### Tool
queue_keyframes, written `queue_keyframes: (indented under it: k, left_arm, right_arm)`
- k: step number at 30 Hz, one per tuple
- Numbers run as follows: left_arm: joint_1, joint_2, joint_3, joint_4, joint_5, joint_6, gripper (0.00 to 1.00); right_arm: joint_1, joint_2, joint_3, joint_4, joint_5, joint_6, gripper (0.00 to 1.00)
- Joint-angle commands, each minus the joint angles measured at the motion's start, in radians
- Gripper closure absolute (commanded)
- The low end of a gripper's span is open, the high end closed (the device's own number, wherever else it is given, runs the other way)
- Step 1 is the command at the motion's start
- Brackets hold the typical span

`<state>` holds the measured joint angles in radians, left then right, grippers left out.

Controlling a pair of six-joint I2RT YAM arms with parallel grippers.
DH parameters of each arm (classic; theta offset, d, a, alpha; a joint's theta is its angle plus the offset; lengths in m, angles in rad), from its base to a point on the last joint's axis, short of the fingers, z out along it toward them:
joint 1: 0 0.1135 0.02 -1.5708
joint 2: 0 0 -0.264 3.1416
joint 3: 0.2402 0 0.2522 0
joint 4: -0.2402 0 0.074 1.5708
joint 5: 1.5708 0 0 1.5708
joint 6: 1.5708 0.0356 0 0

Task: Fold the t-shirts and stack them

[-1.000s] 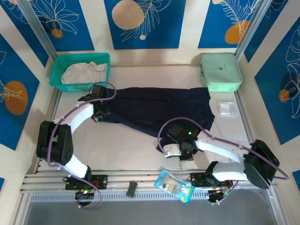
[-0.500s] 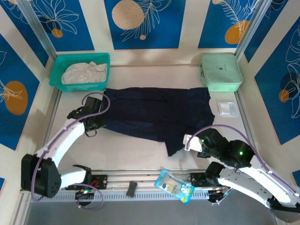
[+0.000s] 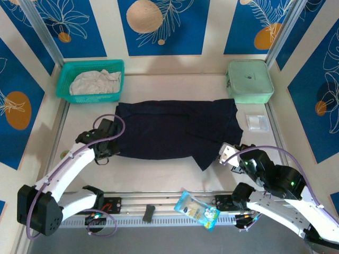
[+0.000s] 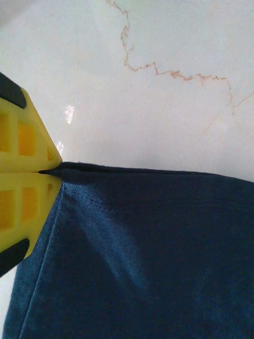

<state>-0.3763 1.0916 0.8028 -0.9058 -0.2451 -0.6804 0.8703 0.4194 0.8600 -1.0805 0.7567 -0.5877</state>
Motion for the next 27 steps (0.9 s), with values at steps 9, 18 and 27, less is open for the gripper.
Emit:
queue_keyframes:
  k: [9, 18, 27]
  left_arm:
    - [0.040, 0.124, 0.193, -0.090, -0.181, 0.059, 1.00]
    - [0.074, 0.312, 0.252, 0.019, -0.162, 0.101, 1.00]
    - [0.108, 0.453, 0.320, 0.069, -0.195, 0.133, 1.00]
  right_arm:
    - [-0.264, 0.187, -0.031, 0.323, -0.183, -0.193, 1.00]
    - [-0.517, 0.396, 0.002, 0.515, -0.396, -0.223, 1.00]
    - [-0.679, 0.634, 0.063, 0.652, -0.527, -0.242, 1.00]
